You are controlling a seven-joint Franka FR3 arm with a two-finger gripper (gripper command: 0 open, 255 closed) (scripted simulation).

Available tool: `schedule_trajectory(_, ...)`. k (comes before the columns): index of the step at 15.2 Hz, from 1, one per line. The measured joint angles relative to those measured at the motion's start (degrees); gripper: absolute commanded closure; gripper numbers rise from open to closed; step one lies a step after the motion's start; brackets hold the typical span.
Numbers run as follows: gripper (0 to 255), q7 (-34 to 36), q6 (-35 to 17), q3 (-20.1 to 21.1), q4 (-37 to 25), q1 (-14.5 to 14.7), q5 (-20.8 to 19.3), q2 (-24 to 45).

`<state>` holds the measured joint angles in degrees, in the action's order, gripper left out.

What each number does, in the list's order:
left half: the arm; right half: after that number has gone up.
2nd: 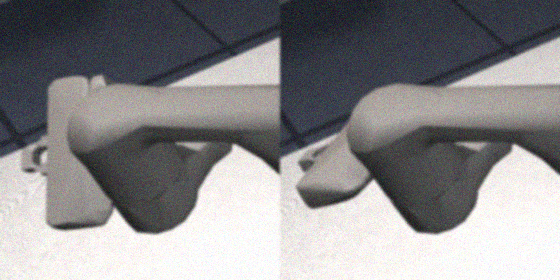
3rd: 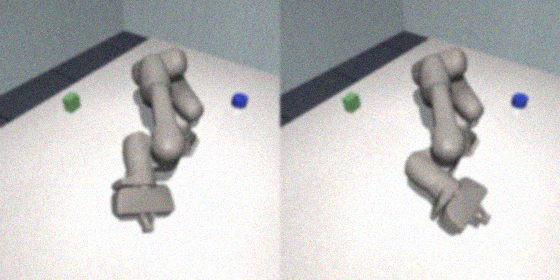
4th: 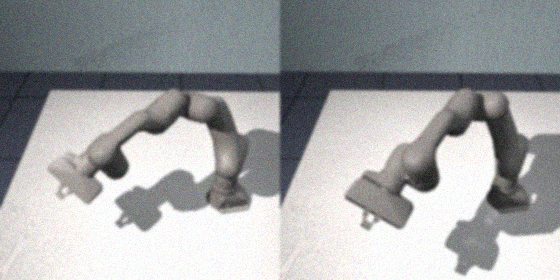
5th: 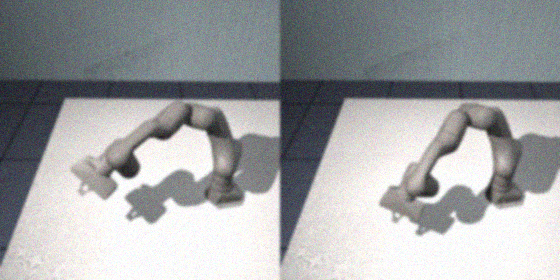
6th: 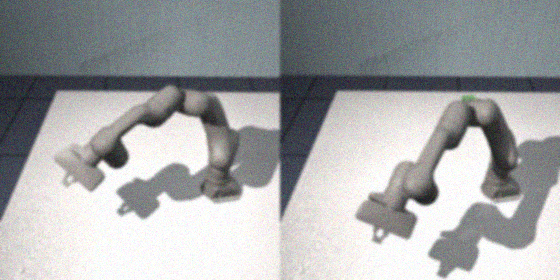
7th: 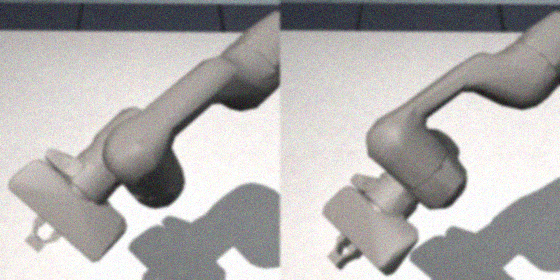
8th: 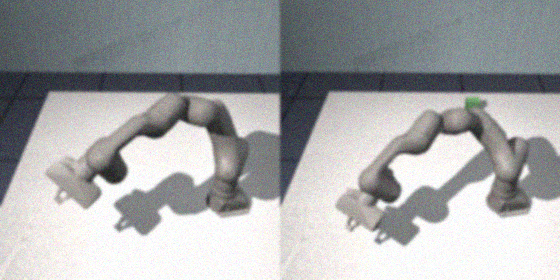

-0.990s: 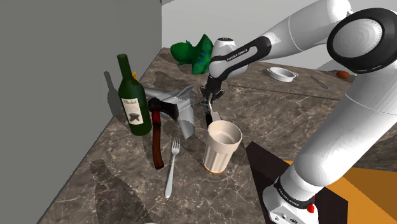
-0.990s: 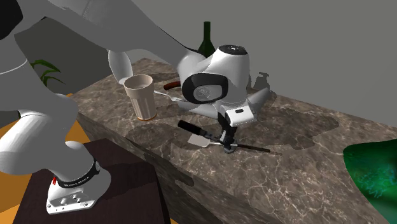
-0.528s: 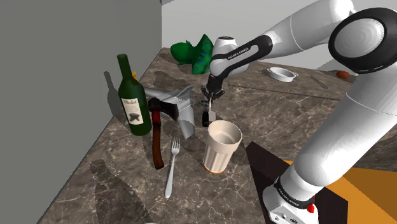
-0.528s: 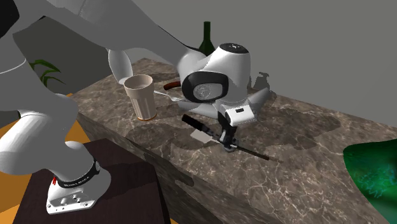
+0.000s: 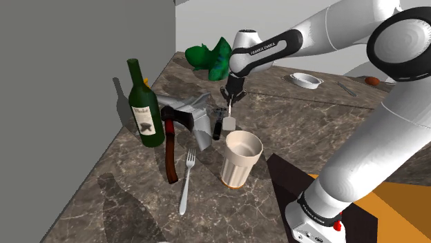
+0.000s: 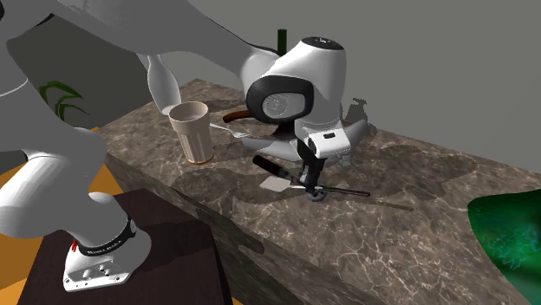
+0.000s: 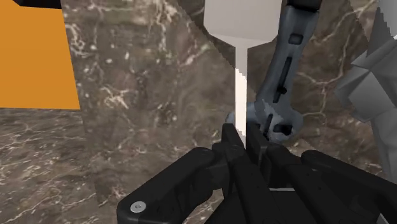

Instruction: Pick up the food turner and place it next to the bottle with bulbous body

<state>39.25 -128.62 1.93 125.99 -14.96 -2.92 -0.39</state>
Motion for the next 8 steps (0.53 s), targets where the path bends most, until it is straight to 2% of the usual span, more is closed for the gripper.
schedule_trajectory(8,255,-0.5,6.1,-0.1,-3.5,-0.1,0.3,-2.6)
